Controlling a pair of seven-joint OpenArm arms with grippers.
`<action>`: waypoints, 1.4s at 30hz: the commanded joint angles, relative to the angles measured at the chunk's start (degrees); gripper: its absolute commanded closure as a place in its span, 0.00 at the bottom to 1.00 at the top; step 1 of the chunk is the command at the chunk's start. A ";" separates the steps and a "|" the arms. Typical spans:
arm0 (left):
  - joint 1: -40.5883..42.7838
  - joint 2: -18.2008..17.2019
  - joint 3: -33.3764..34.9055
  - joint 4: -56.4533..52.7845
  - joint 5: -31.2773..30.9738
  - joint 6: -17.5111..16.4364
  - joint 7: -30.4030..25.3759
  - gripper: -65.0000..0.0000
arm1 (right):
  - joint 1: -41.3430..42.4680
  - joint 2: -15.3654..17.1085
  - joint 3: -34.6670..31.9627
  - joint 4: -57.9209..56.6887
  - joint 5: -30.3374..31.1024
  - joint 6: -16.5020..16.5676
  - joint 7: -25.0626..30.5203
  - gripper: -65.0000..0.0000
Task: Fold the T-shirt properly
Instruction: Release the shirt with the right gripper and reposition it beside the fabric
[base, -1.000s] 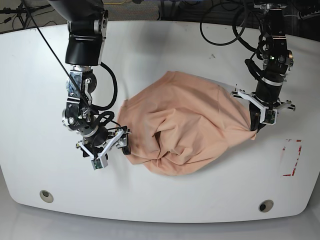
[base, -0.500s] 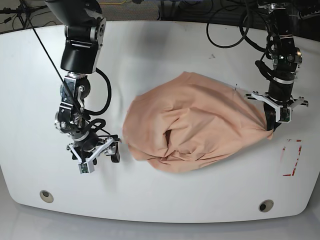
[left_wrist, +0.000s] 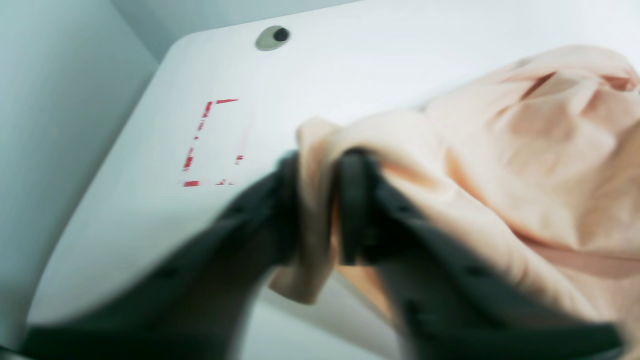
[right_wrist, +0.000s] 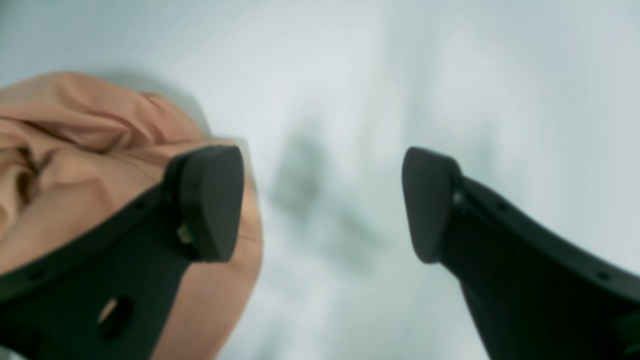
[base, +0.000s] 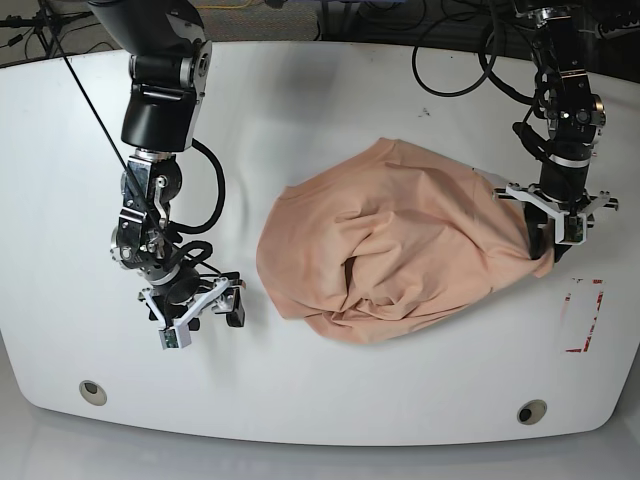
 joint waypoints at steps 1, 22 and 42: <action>-1.13 -0.62 0.38 1.08 -0.08 0.27 0.77 0.64 | 2.02 0.52 -0.27 0.63 1.14 0.25 1.17 0.27; 0.68 -0.68 0.70 5.68 -0.16 -0.07 1.51 0.72 | -2.66 0.82 -0.31 -0.24 0.76 0.56 1.52 0.32; 2.08 -0.20 -0.68 4.19 0.12 -0.31 2.59 0.49 | -5.27 -0.78 -5.50 -6.56 1.22 1.10 12.73 0.35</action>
